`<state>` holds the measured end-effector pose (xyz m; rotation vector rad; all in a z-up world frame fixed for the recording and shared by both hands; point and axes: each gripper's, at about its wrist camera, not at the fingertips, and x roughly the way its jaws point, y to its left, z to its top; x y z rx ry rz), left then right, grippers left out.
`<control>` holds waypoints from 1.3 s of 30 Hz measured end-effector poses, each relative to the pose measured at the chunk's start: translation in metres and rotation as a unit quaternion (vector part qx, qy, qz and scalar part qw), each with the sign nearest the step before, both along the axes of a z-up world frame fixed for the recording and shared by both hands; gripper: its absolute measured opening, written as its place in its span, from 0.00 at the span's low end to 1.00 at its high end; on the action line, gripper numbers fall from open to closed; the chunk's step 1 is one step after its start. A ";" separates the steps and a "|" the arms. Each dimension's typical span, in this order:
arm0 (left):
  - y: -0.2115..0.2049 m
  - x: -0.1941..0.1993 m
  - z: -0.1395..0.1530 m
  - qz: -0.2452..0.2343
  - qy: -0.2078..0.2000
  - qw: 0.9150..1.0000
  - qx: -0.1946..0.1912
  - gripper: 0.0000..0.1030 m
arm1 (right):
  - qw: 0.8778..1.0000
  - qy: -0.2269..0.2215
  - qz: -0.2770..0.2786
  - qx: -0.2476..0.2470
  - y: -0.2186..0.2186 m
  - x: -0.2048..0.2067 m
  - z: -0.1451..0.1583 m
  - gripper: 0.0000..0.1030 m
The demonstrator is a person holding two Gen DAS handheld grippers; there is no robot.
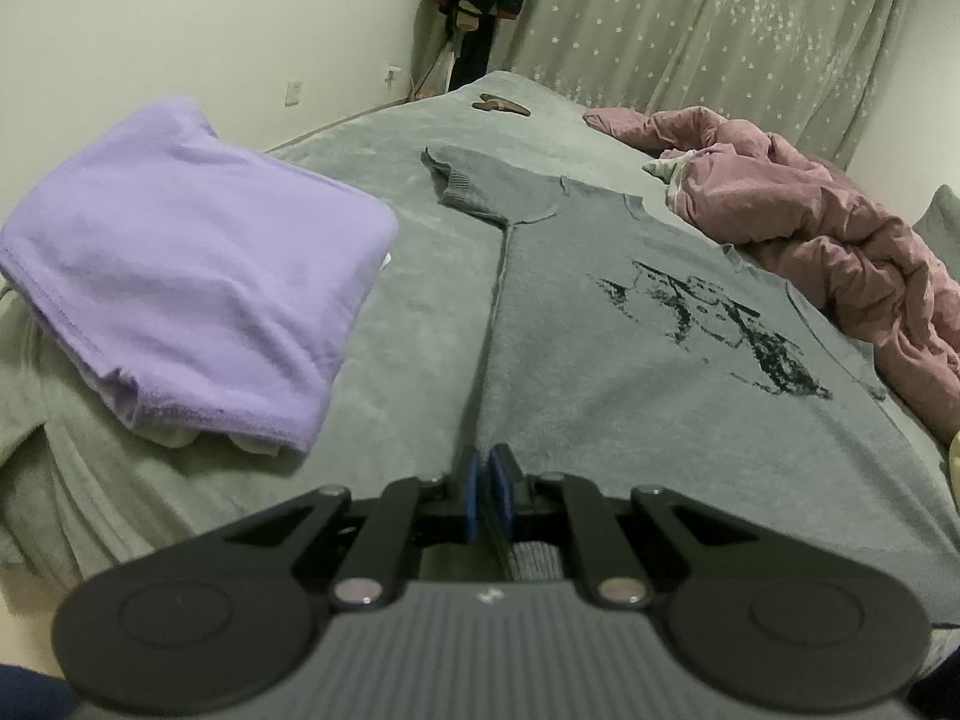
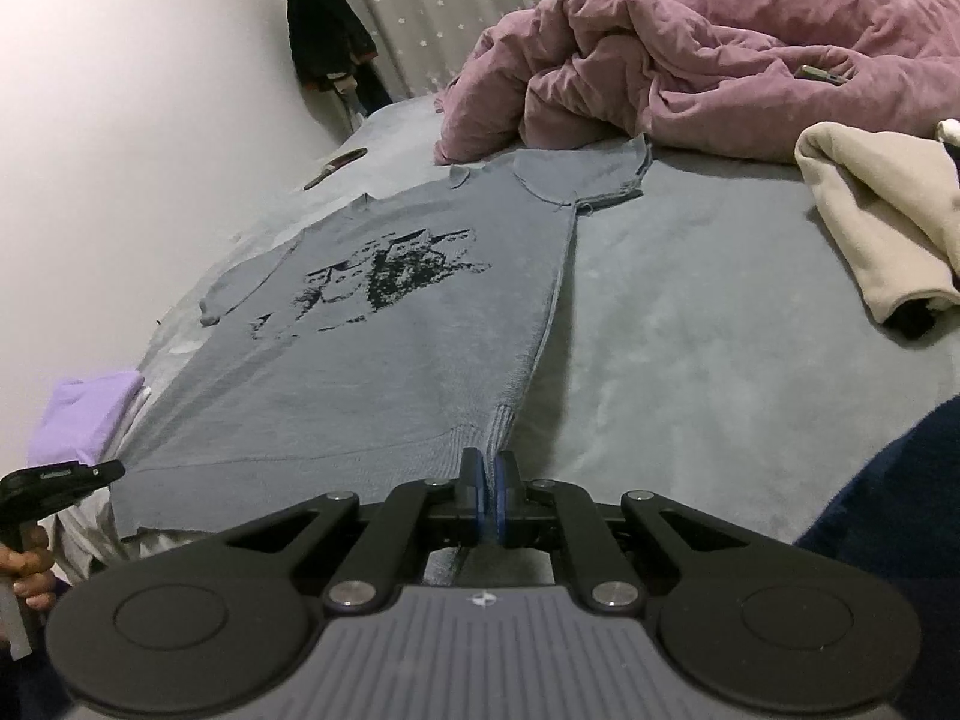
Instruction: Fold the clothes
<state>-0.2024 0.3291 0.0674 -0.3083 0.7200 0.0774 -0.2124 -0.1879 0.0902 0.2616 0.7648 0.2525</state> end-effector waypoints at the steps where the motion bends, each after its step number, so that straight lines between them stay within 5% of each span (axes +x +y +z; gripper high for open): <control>1: 0.000 0.000 -0.001 0.001 0.002 1.000 0.003 0.07 | 1.000 0.007 -0.001 -0.006 0.000 0.002 -0.004 0.05; 10: -0.017 0.007 -0.007 0.002 0.024 0.998 0.063 0.09 | 0.998 0.045 0.005 -0.054 0.008 0.015 -0.029 0.06; 16: -0.007 0.003 -0.005 0.021 0.020 0.999 0.033 0.19 | 0.997 0.051 0.002 -0.056 0.004 0.012 -0.027 0.10; 21: 0.010 -0.002 -0.001 0.068 0.004 0.998 -0.011 0.30 | 0.996 0.011 0.000 -0.088 0.008 0.010 -0.011 0.25; 25: 0.023 -0.005 0.001 0.101 -0.005 0.994 -0.043 0.35 | 0.996 -0.015 0.025 -0.082 0.012 0.018 -0.007 0.28; 34: -0.027 0.033 0.023 0.028 -0.014 0.999 0.007 0.48 | 0.987 0.016 0.109 -0.116 0.041 0.085 -0.023 0.28; 39: -0.066 0.073 0.027 -0.031 0.028 0.999 0.015 0.53 | 0.979 0.037 0.149 -0.135 0.053 0.119 -0.031 0.34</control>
